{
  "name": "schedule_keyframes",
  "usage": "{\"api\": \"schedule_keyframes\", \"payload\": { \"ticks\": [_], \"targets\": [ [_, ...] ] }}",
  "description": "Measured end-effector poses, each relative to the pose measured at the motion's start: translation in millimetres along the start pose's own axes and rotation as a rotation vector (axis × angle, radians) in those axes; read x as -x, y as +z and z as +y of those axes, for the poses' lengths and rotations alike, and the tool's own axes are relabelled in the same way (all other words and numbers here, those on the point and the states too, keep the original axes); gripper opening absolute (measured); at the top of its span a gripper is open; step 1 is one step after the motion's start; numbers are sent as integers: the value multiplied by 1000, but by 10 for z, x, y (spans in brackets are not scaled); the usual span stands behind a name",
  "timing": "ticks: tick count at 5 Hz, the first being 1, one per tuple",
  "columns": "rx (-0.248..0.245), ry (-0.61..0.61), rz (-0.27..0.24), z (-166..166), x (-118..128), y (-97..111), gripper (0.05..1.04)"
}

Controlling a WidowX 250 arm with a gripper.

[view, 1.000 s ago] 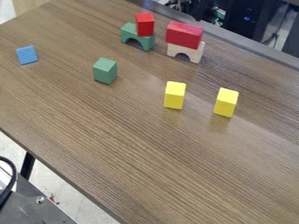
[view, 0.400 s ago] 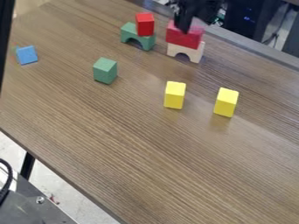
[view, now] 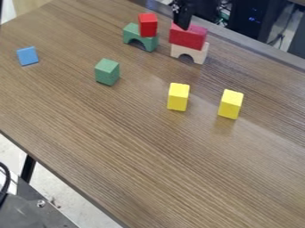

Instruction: Move the red block to the right

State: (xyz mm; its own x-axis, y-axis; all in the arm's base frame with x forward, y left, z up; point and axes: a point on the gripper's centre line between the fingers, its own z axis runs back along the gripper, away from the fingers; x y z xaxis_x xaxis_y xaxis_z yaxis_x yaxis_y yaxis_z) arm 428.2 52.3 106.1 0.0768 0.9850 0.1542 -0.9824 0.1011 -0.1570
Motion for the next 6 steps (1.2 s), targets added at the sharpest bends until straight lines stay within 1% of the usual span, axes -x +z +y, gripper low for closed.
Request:
{"api": "schedule_keyframes", "payload": {
  "ticks": [1, 2, 4, 5, 6],
  "targets": [
    [-15, 30, -4, -11, -22, -120, 1000],
    [9, 70, -4, -48, -33, -138, 1000],
    [25, 142, -8, -86, -37, -243, 1000],
    [0, 187, -14, -62, -36, -381, 963],
    [6, 181, -21, -52, -43, -442, 685]
  ]
}}
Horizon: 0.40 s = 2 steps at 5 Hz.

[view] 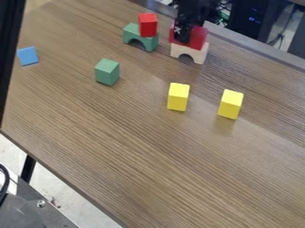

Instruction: Move the red block to the right

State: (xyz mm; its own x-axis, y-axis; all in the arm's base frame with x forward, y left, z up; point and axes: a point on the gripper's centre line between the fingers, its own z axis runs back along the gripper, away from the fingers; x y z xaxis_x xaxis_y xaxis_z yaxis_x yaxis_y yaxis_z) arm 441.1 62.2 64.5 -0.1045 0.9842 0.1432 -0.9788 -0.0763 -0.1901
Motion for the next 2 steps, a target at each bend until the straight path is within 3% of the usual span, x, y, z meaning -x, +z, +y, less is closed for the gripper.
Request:
{"api": "schedule_keyframes", "payload": {
  "ticks": [1, 2],
  "targets": [
    [1, -20, -5, 24, -5, -24, 583],
    [15, -108, -10, 41, 34, 15, 582]
  ]
}}
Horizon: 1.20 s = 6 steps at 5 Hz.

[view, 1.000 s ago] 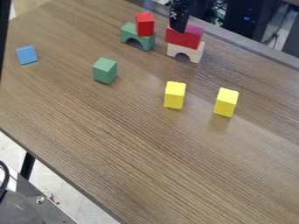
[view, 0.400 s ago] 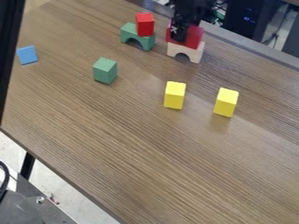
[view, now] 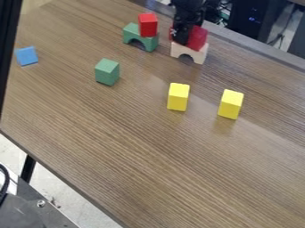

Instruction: Move the red block to the right

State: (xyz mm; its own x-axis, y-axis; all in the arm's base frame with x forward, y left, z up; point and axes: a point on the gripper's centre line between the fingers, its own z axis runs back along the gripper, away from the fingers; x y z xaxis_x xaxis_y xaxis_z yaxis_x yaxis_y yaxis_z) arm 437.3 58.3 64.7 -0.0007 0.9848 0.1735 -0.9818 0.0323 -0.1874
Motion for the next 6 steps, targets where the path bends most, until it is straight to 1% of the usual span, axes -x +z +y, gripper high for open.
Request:
{"api": "schedule_keyframes", "payload": {
  "ticks": [1, 2, 3, 4, 5, 6],
  "targets": [
    [93, -84, 1, -67, 41, 318, 582],
    [176, -276, -11, -118, 279, 607, 582],
    [213, -457, 11, -48, 577, 714, 582],
    [222, -565, 56, 92, 850, 713, 582],
    [235, -688, 94, 246, 1212, 723, 582],
    [231, -802, 112, 419, 1536, 672, 582]
  ]
}}
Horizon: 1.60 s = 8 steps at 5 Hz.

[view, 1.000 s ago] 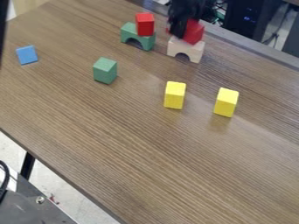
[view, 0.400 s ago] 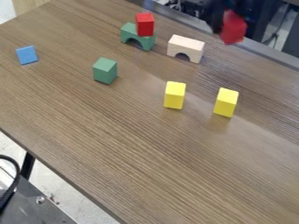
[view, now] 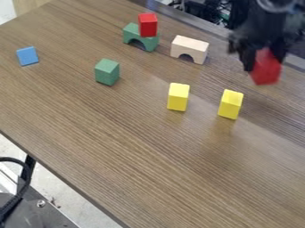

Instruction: Move the red block to the right

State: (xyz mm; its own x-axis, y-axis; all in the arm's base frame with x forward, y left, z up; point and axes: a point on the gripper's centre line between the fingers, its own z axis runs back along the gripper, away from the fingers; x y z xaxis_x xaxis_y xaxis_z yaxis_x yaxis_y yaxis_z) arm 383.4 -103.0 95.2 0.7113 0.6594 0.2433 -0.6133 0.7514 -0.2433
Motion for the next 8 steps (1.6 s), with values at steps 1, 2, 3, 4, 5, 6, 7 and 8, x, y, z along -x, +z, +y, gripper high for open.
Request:
{"api": "schedule_keyframes", "payload": {
  "ticks": [1, 2, 3, 4, 5, 6, 7, 8],
  "targets": [
    [-8, -95, -5, -62, 216, -36, 582],
    [-23, -262, -5, -88, 486, -91, 582],
    [-33, -328, 14, -42, 640, -154, 582],
    [-58, -395, 44, 61, 728, -300, 582],
    [-85, -458, 91, 137, 764, -468, 582],
    [-63, -463, 117, 132, 722, -502, 642],
    [-50, -446, 149, 193, 656, -551, 932],
    [-46, -440, 163, 289, 644, -495, 1005]
  ]
}}
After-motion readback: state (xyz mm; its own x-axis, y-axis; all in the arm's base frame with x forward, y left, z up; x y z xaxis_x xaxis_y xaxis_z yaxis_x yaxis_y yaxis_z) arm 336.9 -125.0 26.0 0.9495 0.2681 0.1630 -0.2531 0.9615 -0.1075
